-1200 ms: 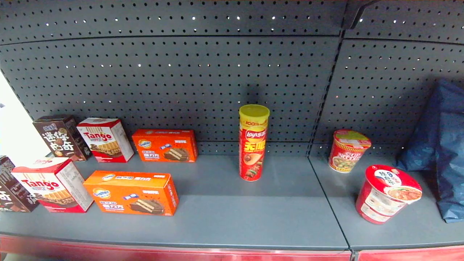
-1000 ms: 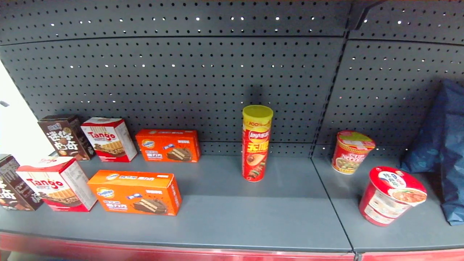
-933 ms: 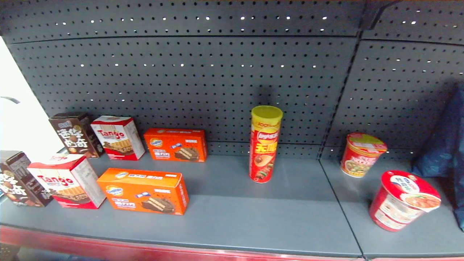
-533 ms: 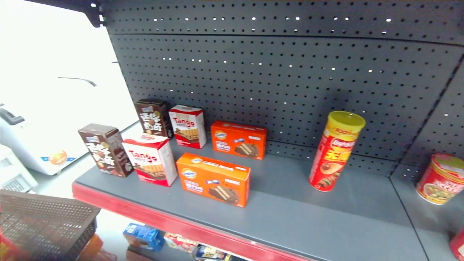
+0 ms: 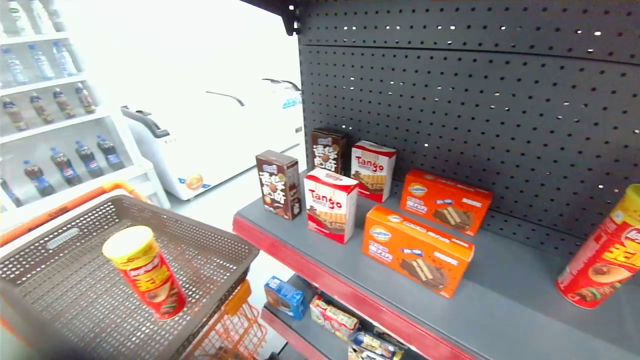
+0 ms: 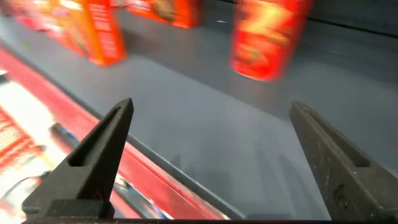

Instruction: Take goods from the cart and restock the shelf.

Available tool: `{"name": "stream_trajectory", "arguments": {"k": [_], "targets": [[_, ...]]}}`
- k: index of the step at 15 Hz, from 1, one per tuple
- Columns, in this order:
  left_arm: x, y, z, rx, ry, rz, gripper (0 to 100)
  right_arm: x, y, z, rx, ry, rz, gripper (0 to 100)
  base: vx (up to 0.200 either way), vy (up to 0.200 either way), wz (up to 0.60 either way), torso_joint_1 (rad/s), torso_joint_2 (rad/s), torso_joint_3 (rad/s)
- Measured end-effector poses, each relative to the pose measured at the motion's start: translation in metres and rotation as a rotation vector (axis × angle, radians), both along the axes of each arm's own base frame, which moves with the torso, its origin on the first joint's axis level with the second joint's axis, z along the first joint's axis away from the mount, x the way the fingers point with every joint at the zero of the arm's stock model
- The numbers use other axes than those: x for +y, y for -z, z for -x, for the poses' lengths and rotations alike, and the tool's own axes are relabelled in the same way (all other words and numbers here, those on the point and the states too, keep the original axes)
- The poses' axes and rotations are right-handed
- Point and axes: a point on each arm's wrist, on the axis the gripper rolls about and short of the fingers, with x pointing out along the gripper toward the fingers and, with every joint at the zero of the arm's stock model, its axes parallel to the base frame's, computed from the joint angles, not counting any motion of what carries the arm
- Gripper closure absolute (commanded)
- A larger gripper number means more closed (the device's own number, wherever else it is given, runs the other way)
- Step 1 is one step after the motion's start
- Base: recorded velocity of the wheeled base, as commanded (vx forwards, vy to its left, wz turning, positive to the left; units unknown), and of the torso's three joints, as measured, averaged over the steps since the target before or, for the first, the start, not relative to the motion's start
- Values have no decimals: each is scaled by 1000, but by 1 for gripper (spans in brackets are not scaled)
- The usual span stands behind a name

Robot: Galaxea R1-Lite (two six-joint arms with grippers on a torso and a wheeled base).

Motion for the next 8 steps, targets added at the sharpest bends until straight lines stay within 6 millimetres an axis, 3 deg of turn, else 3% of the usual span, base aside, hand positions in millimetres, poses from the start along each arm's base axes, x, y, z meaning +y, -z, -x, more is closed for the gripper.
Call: {"name": "stream_trajectory", "arguments": {"k": [1, 5, 8], "targets": [[0, 0, 0, 0, 1, 0, 0, 0, 0, 0, 0, 0, 0, 0, 0, 0, 600, -2, 2, 2], [0, -2, 1, -2, 2, -35, 0, 0, 0, 0, -1, 0, 0, 0, 0, 0, 0, 0, 0, 0], [-1, -15, 8, 23, 28, -75, 0, 0, 0, 0, 0, 2, 0, 0, 0, 0, 0, 0, 0, 0]]}}
